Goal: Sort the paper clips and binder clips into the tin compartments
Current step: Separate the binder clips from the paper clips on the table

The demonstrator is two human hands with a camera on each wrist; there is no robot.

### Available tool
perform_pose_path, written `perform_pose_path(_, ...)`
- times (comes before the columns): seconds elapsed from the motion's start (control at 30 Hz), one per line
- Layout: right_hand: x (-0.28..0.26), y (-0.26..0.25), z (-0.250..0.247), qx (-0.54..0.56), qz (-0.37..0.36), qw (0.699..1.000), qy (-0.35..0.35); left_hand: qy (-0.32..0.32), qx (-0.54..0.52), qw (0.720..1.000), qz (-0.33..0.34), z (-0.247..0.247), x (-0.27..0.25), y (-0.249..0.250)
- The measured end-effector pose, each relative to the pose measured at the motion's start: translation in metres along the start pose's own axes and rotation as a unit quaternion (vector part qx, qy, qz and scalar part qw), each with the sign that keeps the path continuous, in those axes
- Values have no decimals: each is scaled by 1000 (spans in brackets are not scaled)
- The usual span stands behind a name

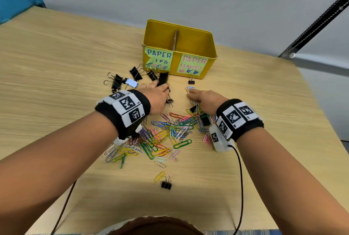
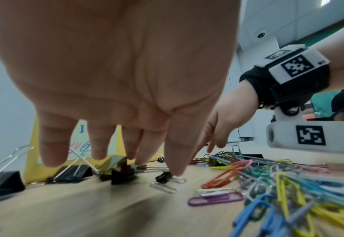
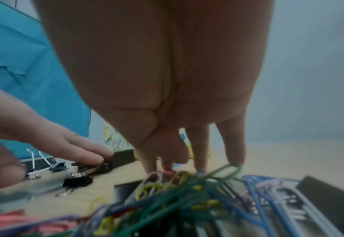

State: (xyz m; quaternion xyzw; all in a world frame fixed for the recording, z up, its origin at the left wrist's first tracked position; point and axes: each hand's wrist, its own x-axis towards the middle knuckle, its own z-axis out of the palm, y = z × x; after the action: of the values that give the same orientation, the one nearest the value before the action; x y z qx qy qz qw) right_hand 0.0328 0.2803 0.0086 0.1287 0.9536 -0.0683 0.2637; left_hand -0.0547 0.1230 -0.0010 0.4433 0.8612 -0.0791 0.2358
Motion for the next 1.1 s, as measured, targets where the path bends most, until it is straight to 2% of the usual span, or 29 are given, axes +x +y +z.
perform_pose_path(0.1,-8,8,0,51,59,992,97,47,-21,999,13,-2,-3,5)
perform_pose_path(0.17,-13,12,1,86,63,981,160,48,-7,998,40,-1,-4,12)
perform_pose_path(0.2,-15,12,1,101,58,980,163,45,12,998,48,0,-4,15)
perform_pose_path(0.33,-14,-1,15,96,41,989,103,49,34,997,50,5,-3,19)
perform_pose_path(0.5,-16,-2,14,166,28,979,113,74,-58,995,44,-2,1,7)
perform_pose_path(0.63,-17,3,12,226,38,960,162,66,-61,995,43,-7,7,0)
perform_pose_path(0.73,-16,2,13,210,33,958,192,83,-75,993,26,-7,8,-2)
perform_pose_path(0.9,-9,-9,20,115,31,985,124,157,-78,984,-3,-9,4,-7)
perform_pose_path(0.97,-7,-12,21,105,29,984,141,179,-74,981,-11,-9,3,-8)
perform_pose_path(1.1,-13,-10,12,154,32,971,180,175,-67,982,2,-9,-4,-8)
